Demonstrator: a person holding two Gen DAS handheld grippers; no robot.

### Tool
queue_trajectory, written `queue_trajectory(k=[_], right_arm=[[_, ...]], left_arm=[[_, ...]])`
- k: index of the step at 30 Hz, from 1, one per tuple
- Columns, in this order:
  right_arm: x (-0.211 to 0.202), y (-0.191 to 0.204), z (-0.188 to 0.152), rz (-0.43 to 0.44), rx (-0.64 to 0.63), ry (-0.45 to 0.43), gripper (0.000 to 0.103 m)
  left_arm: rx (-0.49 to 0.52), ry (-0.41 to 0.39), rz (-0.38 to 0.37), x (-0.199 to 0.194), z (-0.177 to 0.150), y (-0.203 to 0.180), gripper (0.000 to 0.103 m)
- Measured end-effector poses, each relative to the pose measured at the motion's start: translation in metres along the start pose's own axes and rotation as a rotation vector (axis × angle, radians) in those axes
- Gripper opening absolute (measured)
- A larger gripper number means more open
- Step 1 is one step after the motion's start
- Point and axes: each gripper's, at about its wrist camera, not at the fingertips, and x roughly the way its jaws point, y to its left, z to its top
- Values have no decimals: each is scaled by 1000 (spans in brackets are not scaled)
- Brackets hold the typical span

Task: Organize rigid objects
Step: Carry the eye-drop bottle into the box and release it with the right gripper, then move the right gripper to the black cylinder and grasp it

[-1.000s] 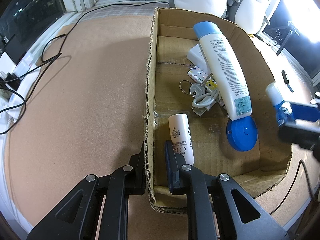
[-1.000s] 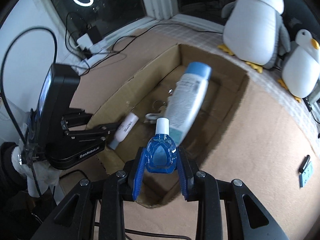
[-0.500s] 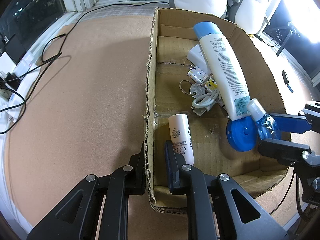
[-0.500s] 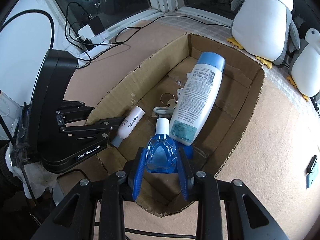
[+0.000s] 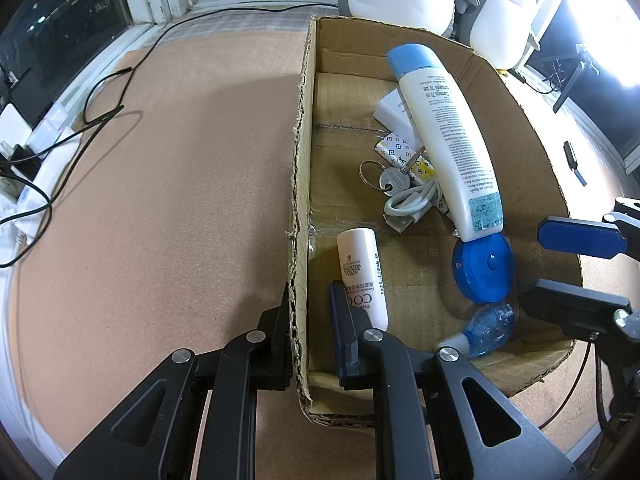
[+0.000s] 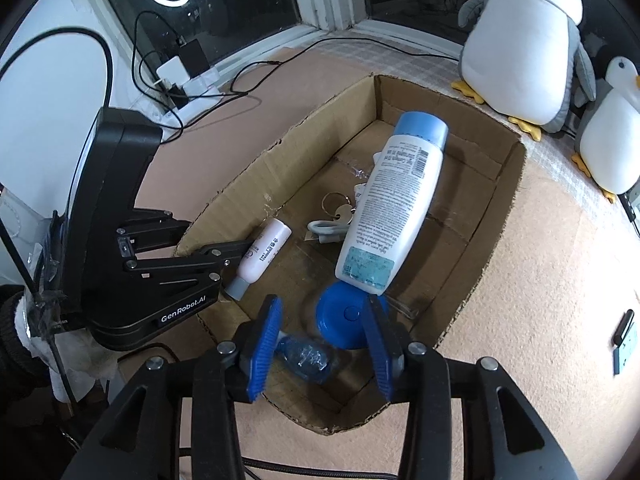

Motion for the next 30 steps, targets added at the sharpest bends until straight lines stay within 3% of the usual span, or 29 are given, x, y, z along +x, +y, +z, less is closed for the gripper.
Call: queue_trajectory(k=[8,17,30], right_arm=[[-19,-16,-5,20,93,-61,43],[-58,-51,-21,-22,186,-147,45],[-92,-172,-61,-123,459,-172,46]], left_arm=[[0,0,-1,0,0,0,13],[6,1,2,0,-1,0,13],[5,0,2,0,-1,0,13]])
